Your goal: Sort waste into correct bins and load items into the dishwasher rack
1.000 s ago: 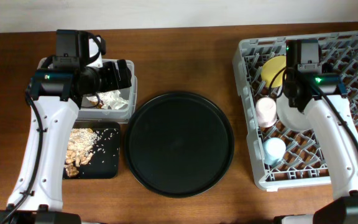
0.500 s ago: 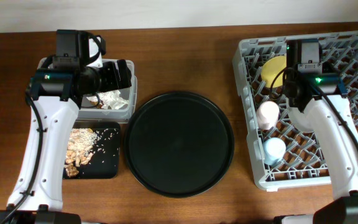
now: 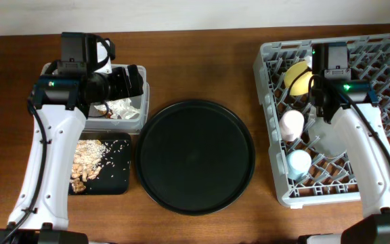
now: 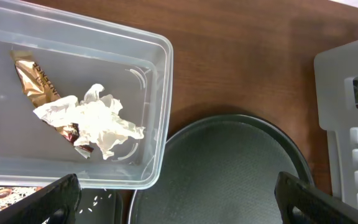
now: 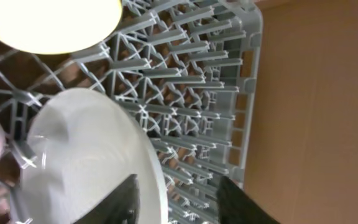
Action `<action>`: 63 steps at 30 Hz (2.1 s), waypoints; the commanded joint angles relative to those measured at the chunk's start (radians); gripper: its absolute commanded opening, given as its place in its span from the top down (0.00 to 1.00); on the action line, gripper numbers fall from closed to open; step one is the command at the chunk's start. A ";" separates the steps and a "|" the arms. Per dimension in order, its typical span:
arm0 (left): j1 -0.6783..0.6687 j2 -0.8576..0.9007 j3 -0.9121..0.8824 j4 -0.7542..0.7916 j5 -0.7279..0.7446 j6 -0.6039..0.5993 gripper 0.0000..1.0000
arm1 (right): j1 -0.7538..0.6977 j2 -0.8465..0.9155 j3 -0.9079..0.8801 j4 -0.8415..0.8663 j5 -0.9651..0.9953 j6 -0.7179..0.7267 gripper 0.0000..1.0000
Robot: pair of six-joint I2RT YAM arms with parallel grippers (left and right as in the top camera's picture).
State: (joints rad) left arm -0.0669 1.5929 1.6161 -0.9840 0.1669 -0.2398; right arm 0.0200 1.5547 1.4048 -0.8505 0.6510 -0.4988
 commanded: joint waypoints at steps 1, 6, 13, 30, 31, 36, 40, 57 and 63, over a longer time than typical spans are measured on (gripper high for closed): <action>0.000 -0.017 0.018 0.002 -0.007 0.001 0.01 | -0.003 -0.009 -0.003 0.023 -0.025 0.012 0.37; 0.000 -0.017 0.018 0.002 -0.007 0.001 0.01 | 0.006 -0.011 0.003 0.089 -0.311 0.164 0.01; 0.000 -0.017 0.018 0.002 -0.007 0.001 0.01 | 0.006 -0.011 0.003 0.133 -0.875 0.254 0.01; 0.000 -0.017 0.018 0.002 -0.007 0.001 0.01 | 0.006 -0.011 0.003 0.133 -0.883 0.254 0.01; 0.000 -0.017 0.018 0.002 -0.007 0.001 0.01 | 0.006 -0.011 0.003 0.133 -0.883 0.254 0.01; 0.000 -0.017 0.018 0.002 -0.007 0.001 0.01 | 0.006 -0.033 0.000 0.131 -0.883 0.254 0.01; 0.000 -0.017 0.018 0.002 -0.007 0.001 0.01 | 0.008 -0.183 0.000 0.129 -0.883 0.254 0.01; 0.000 -0.017 0.018 0.002 -0.007 0.001 0.01 | 0.007 -1.175 -0.156 0.130 -0.830 0.243 0.01; 0.000 -0.017 0.018 0.002 -0.007 0.001 0.01 | 0.006 -1.457 -0.561 0.275 -0.883 0.247 0.01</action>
State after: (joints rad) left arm -0.0669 1.5929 1.6161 -0.9840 0.1669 -0.2398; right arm 0.0219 0.1822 1.0359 -0.6579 -0.2024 -0.2611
